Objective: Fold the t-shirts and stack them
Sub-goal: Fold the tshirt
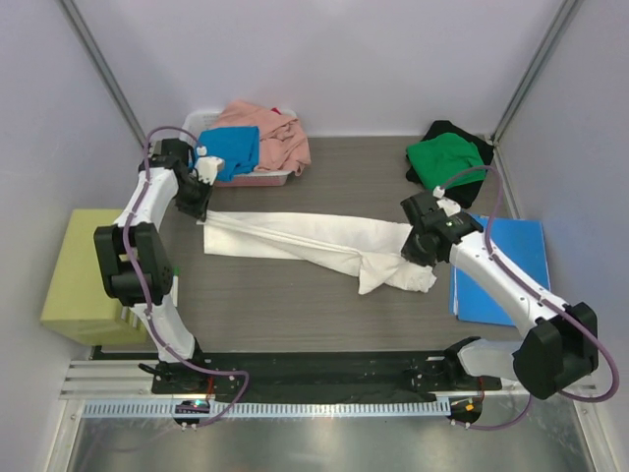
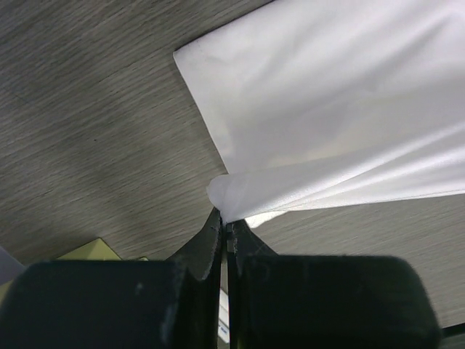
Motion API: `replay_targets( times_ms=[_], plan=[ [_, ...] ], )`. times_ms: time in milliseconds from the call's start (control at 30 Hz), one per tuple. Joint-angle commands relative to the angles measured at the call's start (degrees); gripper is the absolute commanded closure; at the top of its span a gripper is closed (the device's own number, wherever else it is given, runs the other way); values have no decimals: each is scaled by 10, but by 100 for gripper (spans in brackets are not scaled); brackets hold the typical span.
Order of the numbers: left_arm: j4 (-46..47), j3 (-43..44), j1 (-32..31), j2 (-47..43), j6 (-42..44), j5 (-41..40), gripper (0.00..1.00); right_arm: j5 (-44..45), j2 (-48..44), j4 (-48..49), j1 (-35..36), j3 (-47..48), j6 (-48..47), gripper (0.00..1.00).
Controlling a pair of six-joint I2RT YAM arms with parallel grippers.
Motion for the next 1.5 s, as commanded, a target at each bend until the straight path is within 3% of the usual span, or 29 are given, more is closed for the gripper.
replay_targets(
  times_ms=[0,233,333,367,433,467,500,833,933,1033,1067,1133,1167,1200,1467],
  plan=[
    [4,27,-3,11,-14,5,100,26,23,73,-50,35,-37,89],
    [20,8,-17,19,-20,8,99,19,145,148,-78,91,-63,90],
    [28,-7,-23,27,-24,9,88,3,210,175,-83,117,-66,91],
    [31,-11,-26,29,-25,8,68,1,224,184,-82,121,-66,91],
    [47,-26,-30,32,-30,-4,40,8,260,196,-84,141,-69,91],
    [55,-33,-30,31,-35,-10,17,10,269,199,-84,147,-70,92],
    [70,-40,-31,30,-36,-21,2,13,277,199,-84,153,-73,92],
    [74,-108,-58,-17,-46,-18,0,80,340,195,-117,222,-97,91],
    [66,-120,-73,-54,-51,-10,0,82,380,181,-121,261,-100,86],
    [56,-127,-95,-89,-51,-12,0,72,423,151,-121,303,-111,61],
    [53,-130,-99,-103,-50,-14,0,67,438,142,-121,310,-114,40],
    [51,-131,-109,-114,-50,-21,0,71,443,119,-121,328,-117,13],
    [48,-131,-111,-119,-49,-22,0,74,434,115,-121,330,-117,6],
    [45,-126,-114,-124,-50,-22,0,77,423,113,-122,328,-117,0],
    [39,-119,-126,-131,-52,-26,0,42,230,115,-115,253,-99,0]
  ],
)
